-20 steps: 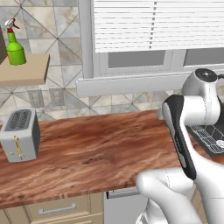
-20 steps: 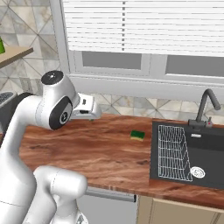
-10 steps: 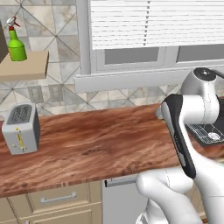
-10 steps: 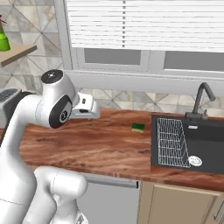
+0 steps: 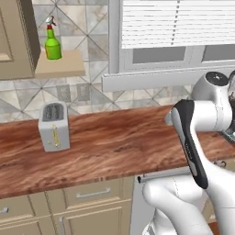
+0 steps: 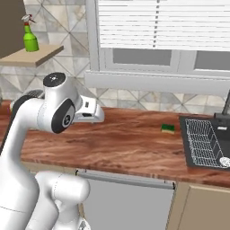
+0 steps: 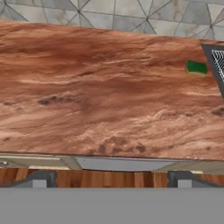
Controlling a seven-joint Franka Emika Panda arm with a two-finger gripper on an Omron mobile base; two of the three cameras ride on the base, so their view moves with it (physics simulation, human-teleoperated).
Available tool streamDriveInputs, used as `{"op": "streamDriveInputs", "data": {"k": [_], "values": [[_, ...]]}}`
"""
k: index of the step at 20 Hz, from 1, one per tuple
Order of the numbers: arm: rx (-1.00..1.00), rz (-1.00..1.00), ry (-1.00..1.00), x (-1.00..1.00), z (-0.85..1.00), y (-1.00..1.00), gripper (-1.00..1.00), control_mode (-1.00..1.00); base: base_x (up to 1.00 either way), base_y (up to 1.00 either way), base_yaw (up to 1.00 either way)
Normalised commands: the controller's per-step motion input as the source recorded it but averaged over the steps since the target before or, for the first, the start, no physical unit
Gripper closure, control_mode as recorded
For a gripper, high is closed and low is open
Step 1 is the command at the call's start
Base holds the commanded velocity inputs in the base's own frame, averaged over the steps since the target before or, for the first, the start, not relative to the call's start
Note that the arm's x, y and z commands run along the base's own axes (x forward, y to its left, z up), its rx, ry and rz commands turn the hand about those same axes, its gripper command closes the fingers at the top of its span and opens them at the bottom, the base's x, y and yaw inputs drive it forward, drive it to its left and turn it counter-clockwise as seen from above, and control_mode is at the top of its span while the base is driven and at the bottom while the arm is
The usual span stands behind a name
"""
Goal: Locate and retrieve the sponge and spray from the cabinet. Place them next to the sink.
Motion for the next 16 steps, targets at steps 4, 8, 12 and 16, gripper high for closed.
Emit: {"op": "streamDriveInputs", "data": {"k": [4, 8, 12, 16], "values": [[0.0, 0.0, 0.0, 0.0, 0.0, 0.0, -1.0, 1.0, -0.01, 0.73, 0.0], [0.0, 0.0, 0.0, 0.0, 0.0, 0.0, -1.0, 1.0, 0.0, 0.7, 0.0], [0.0, 0.0, 0.0, 0.0, 0.0, 0.0, -1.0, 1.0, 0.04, 0.56, 0.04], [0.0, 0.0, 0.0, 0.0, 0.0, 0.0, -1.0, 1.0, 0.08, 0.4, 0.01]]}}
